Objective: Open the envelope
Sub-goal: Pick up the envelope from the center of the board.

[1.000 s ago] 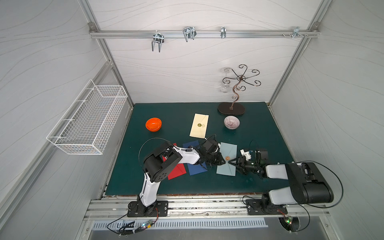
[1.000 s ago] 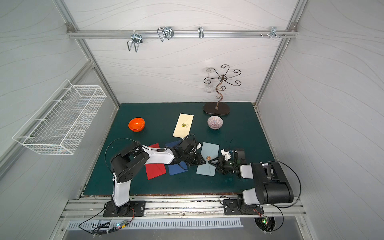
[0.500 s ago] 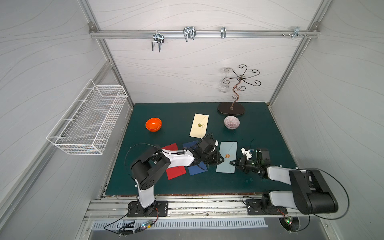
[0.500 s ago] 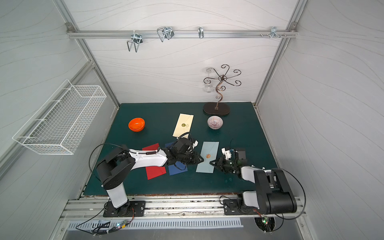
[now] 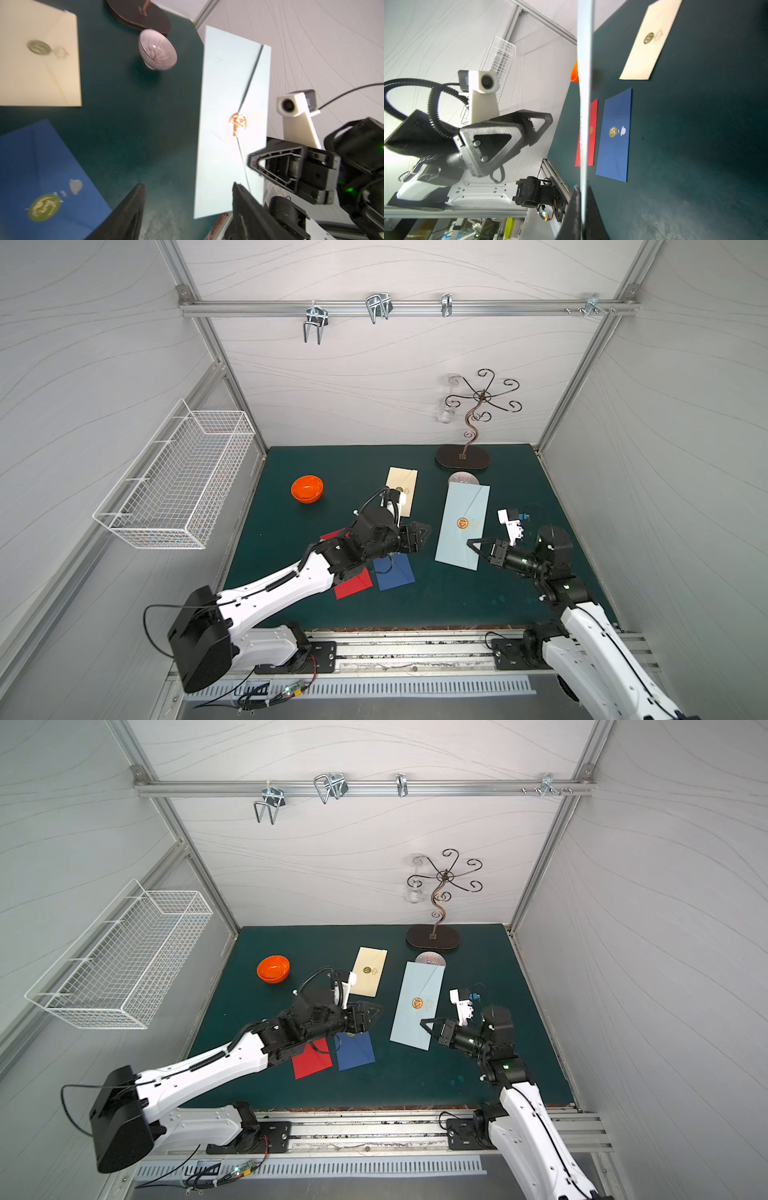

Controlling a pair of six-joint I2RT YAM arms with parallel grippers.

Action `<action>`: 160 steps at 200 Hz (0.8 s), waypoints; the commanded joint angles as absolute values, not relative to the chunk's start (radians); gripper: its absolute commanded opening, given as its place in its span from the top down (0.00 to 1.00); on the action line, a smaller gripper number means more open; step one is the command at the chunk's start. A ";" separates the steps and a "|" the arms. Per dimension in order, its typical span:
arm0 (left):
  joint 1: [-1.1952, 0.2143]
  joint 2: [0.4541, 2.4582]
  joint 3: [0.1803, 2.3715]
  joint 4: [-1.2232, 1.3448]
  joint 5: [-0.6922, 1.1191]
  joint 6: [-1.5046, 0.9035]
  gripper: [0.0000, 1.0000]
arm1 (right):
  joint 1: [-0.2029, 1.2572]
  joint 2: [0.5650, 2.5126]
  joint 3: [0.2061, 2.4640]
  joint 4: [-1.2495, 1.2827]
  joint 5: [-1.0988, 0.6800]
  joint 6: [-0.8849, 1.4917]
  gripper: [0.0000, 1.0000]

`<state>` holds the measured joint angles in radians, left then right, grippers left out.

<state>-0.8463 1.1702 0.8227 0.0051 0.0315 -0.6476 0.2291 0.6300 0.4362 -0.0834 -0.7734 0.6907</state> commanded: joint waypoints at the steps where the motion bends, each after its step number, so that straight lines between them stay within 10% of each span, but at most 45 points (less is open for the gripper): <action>1: -0.835 1.103 0.762 0.074 -0.081 -0.600 0.28 | 0.268 0.621 0.491 -0.156 -0.752 0.635 0.96; 160: -0.529 1.062 0.660 0.475 0.613 -0.789 0.29 | 0.558 0.827 0.644 -0.027 -0.733 0.514 0.97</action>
<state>-0.5343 1.0248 0.6037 0.3347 0.4980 -0.7418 0.5507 0.8230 0.6235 -0.1257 -0.6933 0.4942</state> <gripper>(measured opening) 0.718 0.053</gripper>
